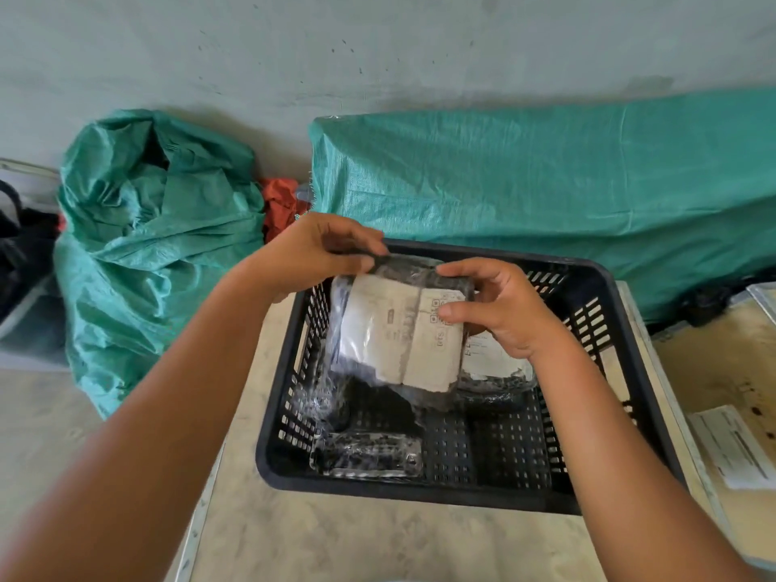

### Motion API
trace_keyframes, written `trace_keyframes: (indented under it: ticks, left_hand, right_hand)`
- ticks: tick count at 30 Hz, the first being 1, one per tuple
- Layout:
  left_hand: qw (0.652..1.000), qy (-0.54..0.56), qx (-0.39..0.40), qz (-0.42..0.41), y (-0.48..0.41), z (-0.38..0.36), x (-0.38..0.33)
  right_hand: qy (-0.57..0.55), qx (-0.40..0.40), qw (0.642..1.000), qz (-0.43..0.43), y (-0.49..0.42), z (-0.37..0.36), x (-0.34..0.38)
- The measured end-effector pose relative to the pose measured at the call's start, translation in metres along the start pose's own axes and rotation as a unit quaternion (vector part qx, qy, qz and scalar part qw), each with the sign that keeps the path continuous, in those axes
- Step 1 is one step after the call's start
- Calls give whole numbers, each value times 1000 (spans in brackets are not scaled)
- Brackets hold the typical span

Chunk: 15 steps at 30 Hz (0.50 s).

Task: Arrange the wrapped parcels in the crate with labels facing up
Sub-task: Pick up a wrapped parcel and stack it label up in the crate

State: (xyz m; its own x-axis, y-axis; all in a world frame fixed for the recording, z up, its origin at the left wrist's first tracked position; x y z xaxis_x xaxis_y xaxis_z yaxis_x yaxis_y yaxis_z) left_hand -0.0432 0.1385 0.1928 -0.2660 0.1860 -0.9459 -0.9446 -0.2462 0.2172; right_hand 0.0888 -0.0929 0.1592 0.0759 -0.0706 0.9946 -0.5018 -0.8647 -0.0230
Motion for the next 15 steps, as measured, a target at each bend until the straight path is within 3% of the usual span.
trace_keyframes:
  ticks: [2,4,8,11,13,15]
  left_hand:
    - [991,-26,-129,-15,10,0,2]
    - [981,-17,-191,-22,24,-13,10]
    - [987,113,-96,57,45,-66,32]
    - [977,183,-44,96,42,-91,46]
    - [972,208,-51,99,33,-93,55]
    - [972,204,-51,107,27,-90,66]
  right_hand:
    - [-29,-66,997,12,7,5,-10]
    - [-70,-137,988,18,12,8,-20]
    - [-149,-238,960,20,17,3,-32]
    - [-178,-262,948,0,19,-5,-40]
    - [-145,-246,958,-17,23,-6,-46]
    - [-39,-212,976,-35,28,-4,-50]
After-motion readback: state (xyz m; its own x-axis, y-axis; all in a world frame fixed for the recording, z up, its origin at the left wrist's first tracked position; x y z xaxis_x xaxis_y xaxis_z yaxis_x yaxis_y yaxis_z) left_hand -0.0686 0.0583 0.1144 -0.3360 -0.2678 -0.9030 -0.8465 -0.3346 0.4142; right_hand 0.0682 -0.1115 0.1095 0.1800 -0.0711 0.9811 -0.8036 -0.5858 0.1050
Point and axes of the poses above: each hand's wrist, its own y-axis away from the middle knuckle, its own z-axis out of the back of the hand, x = y × z, the point moved 3 cm from there along -y, towards the middle knuckle, and after that the axes turned 6 degrees about z, right-handed, at the moved point
